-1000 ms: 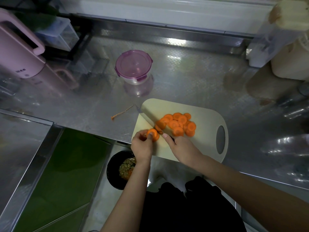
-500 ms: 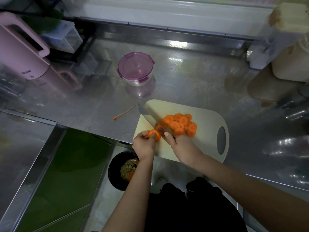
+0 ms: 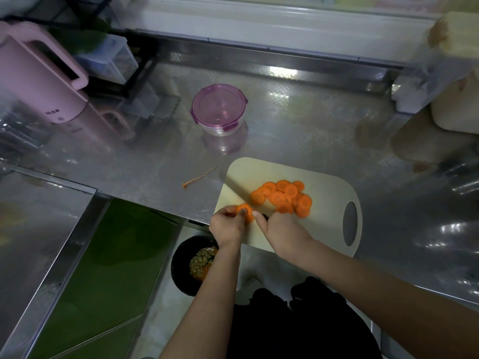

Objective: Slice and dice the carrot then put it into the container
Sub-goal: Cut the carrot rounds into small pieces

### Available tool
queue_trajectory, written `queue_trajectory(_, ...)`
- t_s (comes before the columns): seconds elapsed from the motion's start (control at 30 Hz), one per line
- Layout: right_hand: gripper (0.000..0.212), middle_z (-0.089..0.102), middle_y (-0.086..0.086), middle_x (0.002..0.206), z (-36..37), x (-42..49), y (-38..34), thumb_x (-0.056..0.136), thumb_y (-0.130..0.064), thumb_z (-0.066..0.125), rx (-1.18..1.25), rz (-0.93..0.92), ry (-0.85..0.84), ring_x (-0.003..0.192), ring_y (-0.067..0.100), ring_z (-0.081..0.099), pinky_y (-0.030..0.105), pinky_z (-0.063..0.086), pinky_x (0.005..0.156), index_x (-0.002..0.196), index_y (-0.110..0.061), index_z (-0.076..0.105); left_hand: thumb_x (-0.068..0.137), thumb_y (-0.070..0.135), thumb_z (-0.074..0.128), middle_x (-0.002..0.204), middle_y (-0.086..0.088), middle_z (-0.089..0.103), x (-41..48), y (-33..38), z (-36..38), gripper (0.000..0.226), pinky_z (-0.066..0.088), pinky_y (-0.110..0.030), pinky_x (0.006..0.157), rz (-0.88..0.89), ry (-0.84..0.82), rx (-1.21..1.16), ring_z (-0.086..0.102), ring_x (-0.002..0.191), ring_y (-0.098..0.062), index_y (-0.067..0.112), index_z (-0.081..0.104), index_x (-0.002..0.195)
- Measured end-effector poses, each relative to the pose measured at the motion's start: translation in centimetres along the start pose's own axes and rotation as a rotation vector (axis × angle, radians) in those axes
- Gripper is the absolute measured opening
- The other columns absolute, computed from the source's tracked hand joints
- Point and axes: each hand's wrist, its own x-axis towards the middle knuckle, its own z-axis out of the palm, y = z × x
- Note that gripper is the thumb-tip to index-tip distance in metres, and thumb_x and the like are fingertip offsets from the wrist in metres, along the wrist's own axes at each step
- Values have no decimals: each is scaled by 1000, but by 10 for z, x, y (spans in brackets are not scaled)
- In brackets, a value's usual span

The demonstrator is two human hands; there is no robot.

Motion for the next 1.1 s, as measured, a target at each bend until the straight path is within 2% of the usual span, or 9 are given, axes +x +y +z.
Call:
queue_trajectory(0.13,61,42,4,59,3,3,3,100,-49,21,10,-10,12,68,26,51,31,36,62,66,-6,49,79,15,72,83,-7,71,1,-1,1,3,54,-31,80,-9,-9,-19,67,82,-22,12,70,79)
queue_trajectory(0.27,55,52,10,78,8,3,9,101,-44,28,172,21,-32,89,33,61,35,44,73,97,1,59,77,15,74,81,-5,72,3,-1,2,3,55,-36,83,-16,-18,-28,68,81,-22,15,71,76)
queue_trajectory(0.47,49,46,3,68,0,8,8,103,-37,28,293,38,-17,77,21,49,33,38,71,113,1,57,75,18,76,83,-5,72,4,-2,2,7,54,-36,84,-15,-29,4,67,83,-21,14,72,80)
queue_trajectory(0.5,48,49,5,69,-1,11,9,103,-36,29,297,15,0,77,21,50,32,38,71,107,1,60,76,18,75,85,-4,71,4,-1,2,10,53,-34,85,-2,-23,18,66,84,-21,12,72,84)
queue_trajectory(0.53,51,51,6,67,-3,13,10,102,-38,29,308,7,15,76,20,51,30,37,70,88,-2,62,77,17,74,85,-3,70,3,0,1,11,52,-31,84,7,-21,25,65,85,-21,11,73,86)
queue_trajectory(0.6,52,48,3,60,-7,17,14,101,-44,31,354,5,47,73,19,51,26,33,69,61,-16,48,78,15,73,82,-1,68,0,2,-1,6,52,-30,83,5,-22,16,65,85,-21,13,72,84)
queue_trajectory(0.73,49,55,4,67,-5,10,18,100,-46,31,405,-26,99,76,19,56,27,37,72,78,-13,59,77,13,74,75,0,69,-1,2,-1,20,56,-40,80,-10,-47,-36,68,79,-22,26,63,65)
queue_trajectory(0.93,64,64,18,76,0,5,17,99,-48,31,365,-9,100,77,24,60,31,45,75,82,3,65,76,10,75,73,-3,69,0,0,-1,24,57,-42,80,-14,-58,-69,69,78,-25,26,62,63)
queue_trajectory(1.1,65,53,15,63,2,1,18,99,-50,30,279,-27,89,66,25,55,31,36,60,70,3,56,78,10,72,72,-2,64,-6,7,-2,23,55,-36,81,-1,-23,-24,67,79,-25,22,60,63)
